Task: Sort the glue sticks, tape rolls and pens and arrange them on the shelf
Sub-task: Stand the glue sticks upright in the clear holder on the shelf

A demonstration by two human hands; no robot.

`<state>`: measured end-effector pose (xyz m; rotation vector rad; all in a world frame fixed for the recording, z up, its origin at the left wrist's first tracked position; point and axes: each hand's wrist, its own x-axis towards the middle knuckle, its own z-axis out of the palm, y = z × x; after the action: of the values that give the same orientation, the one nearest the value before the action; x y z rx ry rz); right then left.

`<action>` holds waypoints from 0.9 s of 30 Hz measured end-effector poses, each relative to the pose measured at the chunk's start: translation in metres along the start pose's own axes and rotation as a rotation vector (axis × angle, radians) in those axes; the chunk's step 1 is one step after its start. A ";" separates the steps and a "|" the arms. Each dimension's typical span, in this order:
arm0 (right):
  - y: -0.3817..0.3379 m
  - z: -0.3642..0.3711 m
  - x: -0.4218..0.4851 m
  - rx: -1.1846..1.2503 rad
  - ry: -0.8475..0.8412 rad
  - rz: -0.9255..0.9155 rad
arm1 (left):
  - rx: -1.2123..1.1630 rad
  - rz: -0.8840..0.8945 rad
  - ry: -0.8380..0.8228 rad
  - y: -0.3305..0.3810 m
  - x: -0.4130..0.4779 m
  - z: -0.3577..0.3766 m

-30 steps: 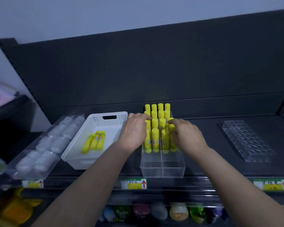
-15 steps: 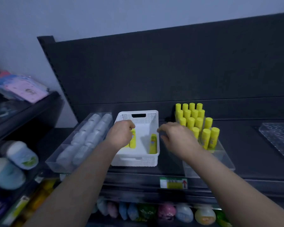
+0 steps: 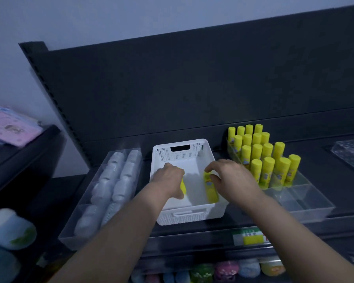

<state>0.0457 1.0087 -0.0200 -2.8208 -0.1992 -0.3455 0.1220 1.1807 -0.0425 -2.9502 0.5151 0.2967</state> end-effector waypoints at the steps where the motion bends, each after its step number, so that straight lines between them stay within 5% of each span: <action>1: -0.001 0.001 0.001 0.003 0.005 0.012 | 0.026 0.009 -0.007 -0.001 0.005 0.003; 9: -0.013 0.010 0.008 0.008 -0.029 0.085 | 0.092 0.208 0.184 -0.010 0.008 -0.001; 14: -0.022 0.016 0.017 -0.031 -0.104 0.122 | -0.226 0.163 0.394 -0.021 0.005 -0.006; 18: -0.036 0.021 0.024 -0.300 -0.268 0.161 | -0.562 0.034 0.489 -0.035 0.002 -0.004; 22: -0.047 0.032 0.033 -0.402 -0.421 0.155 | -0.621 0.006 0.541 -0.046 0.000 -0.005; 27: -0.043 0.049 0.041 -0.287 -0.407 0.141 | -0.646 0.022 0.568 -0.052 -0.004 -0.004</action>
<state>0.0887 1.0689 -0.0437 -3.1379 -0.0347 0.2566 0.1374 1.2292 -0.0325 -3.6578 0.5993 -0.4924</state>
